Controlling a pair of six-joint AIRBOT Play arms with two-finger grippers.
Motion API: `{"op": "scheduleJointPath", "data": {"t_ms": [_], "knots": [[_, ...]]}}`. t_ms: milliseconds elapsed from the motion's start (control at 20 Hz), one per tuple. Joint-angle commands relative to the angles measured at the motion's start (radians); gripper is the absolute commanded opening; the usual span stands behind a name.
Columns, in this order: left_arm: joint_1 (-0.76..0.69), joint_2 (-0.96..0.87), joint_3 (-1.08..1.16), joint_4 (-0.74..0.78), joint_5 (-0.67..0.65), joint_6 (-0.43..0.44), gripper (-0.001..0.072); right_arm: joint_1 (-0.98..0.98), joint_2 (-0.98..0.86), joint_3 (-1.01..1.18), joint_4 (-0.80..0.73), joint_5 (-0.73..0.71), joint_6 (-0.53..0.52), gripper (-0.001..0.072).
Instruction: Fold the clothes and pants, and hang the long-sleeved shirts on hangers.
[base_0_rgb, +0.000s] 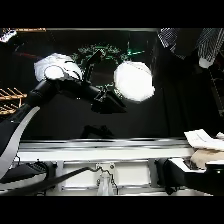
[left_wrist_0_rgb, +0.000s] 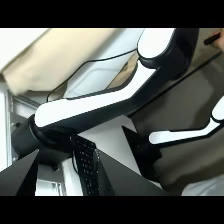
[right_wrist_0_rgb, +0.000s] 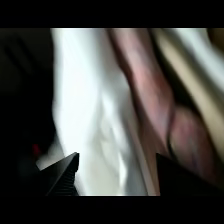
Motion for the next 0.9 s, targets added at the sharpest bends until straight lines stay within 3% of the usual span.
{"op": "scheduleJointPath", "data": {"t_ms": [0,150,250,350,450,650,750,850], "knots": [[0.001,0.000,0.000,-0.001,0.000,0.000,0.0365,-0.003,0.041,0.000,0.111,-0.205,-0.001,0.0580],[0.001,0.000,0.000,-0.001,0.000,0.000,0.0365,-0.003,0.064,0.000,0.291,-0.405,0.000,0.0580],[0.001,0.000,0.000,-0.001,0.000,0.000,0.0365,-0.003,0.063,0.000,0.513,-0.472,0.000,0.0580],[0.008,0.000,0.000,-0.001,0.000,0.001,0.0365,0.020,0.053,0.000,0.790,-0.445,-0.006,0.0577],[0.030,0.003,0.001,-0.001,0.030,0.000,0.0365,0.138,0.031,0.000,0.932,-0.375,-0.051,0.0577],[0.103,0.080,0.002,0.086,0.260,-0.062,0.0364,0.570,-0.060,-0.003,0.948,-0.090,-0.294,0.0579],[0.134,0.164,0.002,0.288,0.409,-0.158,0.0364,0.827,-0.111,-0.039,0.900,0.048,-0.387,0.0579],[0.150,0.267,0.002,0.568,0.529,-0.314,0.0364,1.101,-0.126,-0.124,0.712,0.134,-0.445,0.0578]]}}
